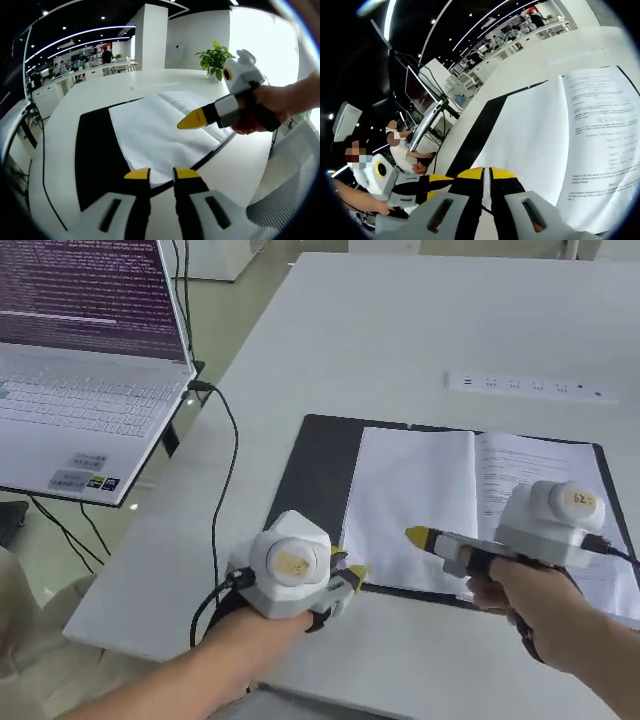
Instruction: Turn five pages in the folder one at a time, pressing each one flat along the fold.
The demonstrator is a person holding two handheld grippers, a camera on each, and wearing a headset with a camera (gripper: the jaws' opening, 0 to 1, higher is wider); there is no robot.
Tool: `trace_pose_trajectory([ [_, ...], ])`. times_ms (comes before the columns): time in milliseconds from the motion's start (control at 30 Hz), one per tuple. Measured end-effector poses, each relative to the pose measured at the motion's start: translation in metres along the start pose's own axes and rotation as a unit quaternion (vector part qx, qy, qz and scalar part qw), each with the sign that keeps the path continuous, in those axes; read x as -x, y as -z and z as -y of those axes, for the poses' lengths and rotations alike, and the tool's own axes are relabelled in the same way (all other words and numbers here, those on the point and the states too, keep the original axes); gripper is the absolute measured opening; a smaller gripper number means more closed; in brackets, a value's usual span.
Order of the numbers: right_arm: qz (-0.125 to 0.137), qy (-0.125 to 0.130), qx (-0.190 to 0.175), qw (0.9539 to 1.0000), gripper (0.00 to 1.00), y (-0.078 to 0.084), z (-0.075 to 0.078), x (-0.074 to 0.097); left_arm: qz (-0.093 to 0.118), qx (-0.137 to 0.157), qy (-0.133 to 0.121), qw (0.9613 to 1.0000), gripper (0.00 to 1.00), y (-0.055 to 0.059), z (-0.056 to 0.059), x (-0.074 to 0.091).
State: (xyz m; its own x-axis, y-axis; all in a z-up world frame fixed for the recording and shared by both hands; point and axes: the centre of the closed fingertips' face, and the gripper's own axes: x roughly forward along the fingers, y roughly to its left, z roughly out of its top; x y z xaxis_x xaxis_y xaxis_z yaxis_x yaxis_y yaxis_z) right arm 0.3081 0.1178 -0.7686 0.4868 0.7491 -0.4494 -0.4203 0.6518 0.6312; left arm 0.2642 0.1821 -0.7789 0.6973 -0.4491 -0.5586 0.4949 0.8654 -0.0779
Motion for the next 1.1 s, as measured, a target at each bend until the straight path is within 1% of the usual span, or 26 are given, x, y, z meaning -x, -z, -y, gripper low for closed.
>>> trace_pose_trajectory([
  [67, 0.006, 0.009, -0.004, 0.9999, 0.02, -0.006, 0.011, 0.006, -0.003, -0.004, 0.002, 1.0, 0.16, -0.003, 0.004, -0.006],
  [133, 0.007, 0.013, -0.008, 0.9999, 0.02, -0.009, 0.021, 0.009, -0.005, -0.007, 0.004, 1.0, 0.16, -0.003, 0.007, -0.014],
  [233, 0.012, 0.021, -0.011, 0.9996, 0.02, -0.014, 0.034, 0.014, -0.011, -0.007, 0.003, 0.9999, 0.16, -0.001, 0.008, -0.025],
  [267, 0.012, 0.025, -0.015, 0.9995, 0.02, -0.017, 0.04, 0.016, -0.012, -0.007, 0.0, 0.9999, 0.16, -0.001, 0.007, -0.03],
  [333, 0.015, 0.029, -0.017, 0.9993, 0.02, -0.02, 0.046, 0.019, -0.016, -0.008, -0.005, 0.9998, 0.16, 0.0, 0.007, -0.034],
  [433, 0.016, 0.035, -0.02, 0.9991, 0.01, -0.024, 0.052, 0.022, -0.02, -0.01, -0.016, 0.9996, 0.17, 0.003, 0.004, -0.039],
  [500, 0.018, 0.036, -0.018, 0.999, 0.0, -0.028, 0.055, 0.022, -0.024, -0.02, -0.027, 0.9992, 0.17, 0.006, 0.001, -0.042],
  [533, 0.014, 0.039, -0.016, 0.999, 0.0, -0.029, 0.058, 0.021, -0.026, -0.022, -0.028, 0.999, 0.16, 0.009, 0.0, -0.043],
  [600, 0.015, 0.036, -0.016, 0.9991, 0.0, -0.032, 0.06, 0.02, -0.033, -0.021, -0.032, 0.9987, 0.17, 0.015, -0.002, -0.044],
  [667, 0.014, 0.037, -0.019, 0.9991, 0.0, -0.035, 0.062, 0.017, -0.033, -0.022, -0.034, 0.9986, 0.17, 0.017, -0.003, -0.044],
  [700, 0.015, 0.035, -0.021, 0.9991, 0.0, -0.045, 0.072, 0.011, -0.031, -0.022, -0.036, 0.9986, 0.17, 0.016, -0.003, -0.043],
  [800, 0.016, 0.035, -0.024, 0.999, 0.0, -0.048, 0.072, 0.008, -0.029, -0.022, -0.038, 0.9986, 0.17, 0.016, -0.003, -0.043],
  [933, 0.021, 0.031, -0.041, 0.9985, 0.0, -0.053, 0.073, 0.005, -0.024, -0.019, -0.039, 0.9988, 0.17, 0.016, -0.004, -0.044],
  [1033, 0.026, 0.024, -0.066, 0.9972, 0.0, -0.058, 0.075, 0.001, -0.021, -0.018, -0.039, 0.9989, 0.17, 0.016, -0.005, -0.044],
  [1067, 0.026, 0.023, -0.069, 0.997, 0.0, -0.058, 0.075, 0.0, -0.021, -0.017, -0.039, 0.9989, 0.17, 0.016, -0.005, -0.044],
  [1100, 0.027, 0.018, -0.081, 0.9962, 0.0, -0.061, 0.079, -0.003, -0.022, -0.017, -0.039, 0.9989, 0.17, 0.016, -0.005, -0.045],
])
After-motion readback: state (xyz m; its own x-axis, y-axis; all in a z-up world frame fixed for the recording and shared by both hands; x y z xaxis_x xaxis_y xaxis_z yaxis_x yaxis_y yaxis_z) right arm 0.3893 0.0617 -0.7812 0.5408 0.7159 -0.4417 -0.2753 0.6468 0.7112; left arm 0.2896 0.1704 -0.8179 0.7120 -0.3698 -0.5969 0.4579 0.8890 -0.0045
